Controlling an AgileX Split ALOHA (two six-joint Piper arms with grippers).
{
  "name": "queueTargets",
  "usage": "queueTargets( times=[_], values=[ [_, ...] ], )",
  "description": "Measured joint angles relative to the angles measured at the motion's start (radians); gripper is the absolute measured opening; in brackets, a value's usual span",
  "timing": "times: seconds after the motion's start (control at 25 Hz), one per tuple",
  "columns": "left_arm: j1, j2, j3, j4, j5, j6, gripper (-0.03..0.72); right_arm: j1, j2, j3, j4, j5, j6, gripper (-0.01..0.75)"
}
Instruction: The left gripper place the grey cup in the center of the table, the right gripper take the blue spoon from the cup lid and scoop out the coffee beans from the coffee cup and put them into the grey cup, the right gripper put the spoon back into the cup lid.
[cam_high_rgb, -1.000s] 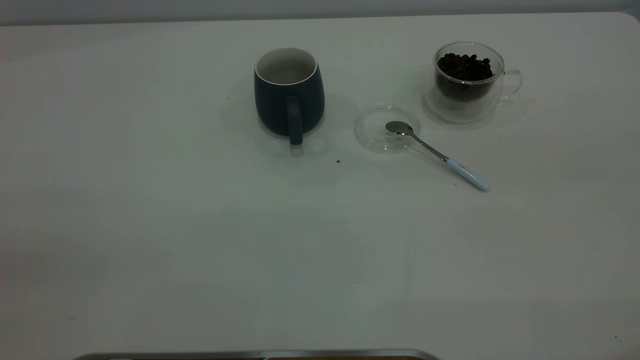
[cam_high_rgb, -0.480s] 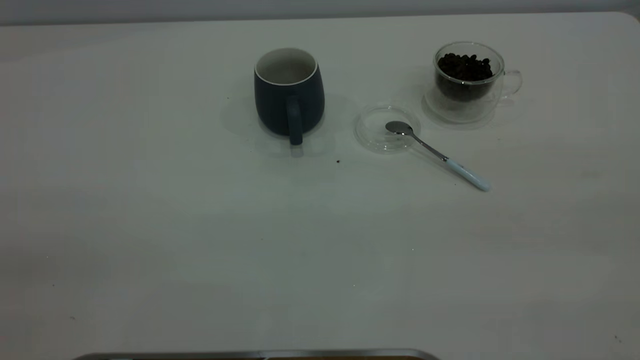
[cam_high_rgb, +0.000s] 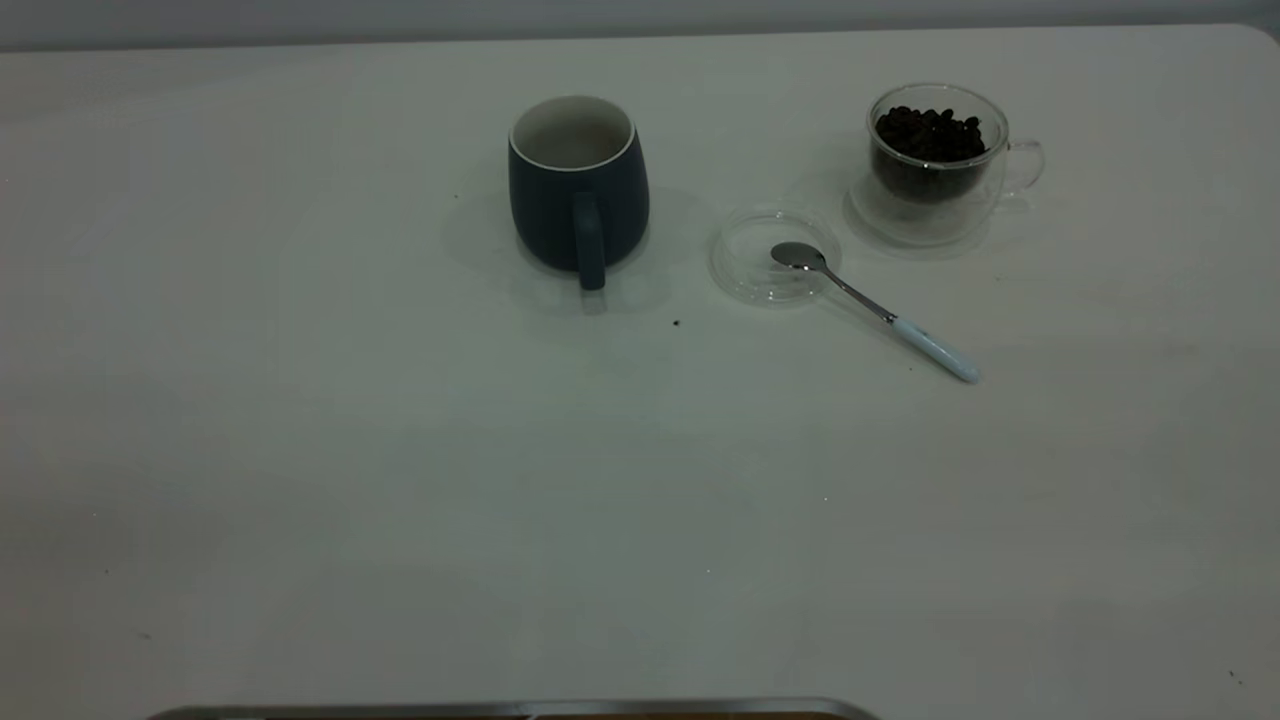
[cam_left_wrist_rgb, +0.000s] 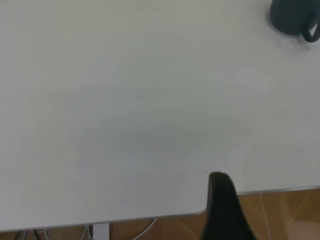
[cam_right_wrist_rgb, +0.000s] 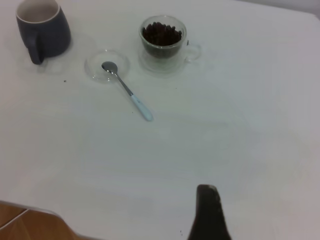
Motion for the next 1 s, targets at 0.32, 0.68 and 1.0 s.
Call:
queueTargets(
  times=[0.32,0.68,1.0],
  values=[
    [0.000,0.000,0.000,0.000,0.000,0.000,0.530,0.000,0.000,0.013,-0.003,-0.011,0.015,0.590],
    [0.000,0.000,0.000,0.000,0.000,0.000,0.530,0.000,-0.001,0.020,-0.022,-0.021,0.045,0.590],
    [0.000,0.000,0.000,0.000,0.000,0.000,0.530,0.000,-0.001,0.020,-0.025,-0.023,0.055,0.590]
  ],
)
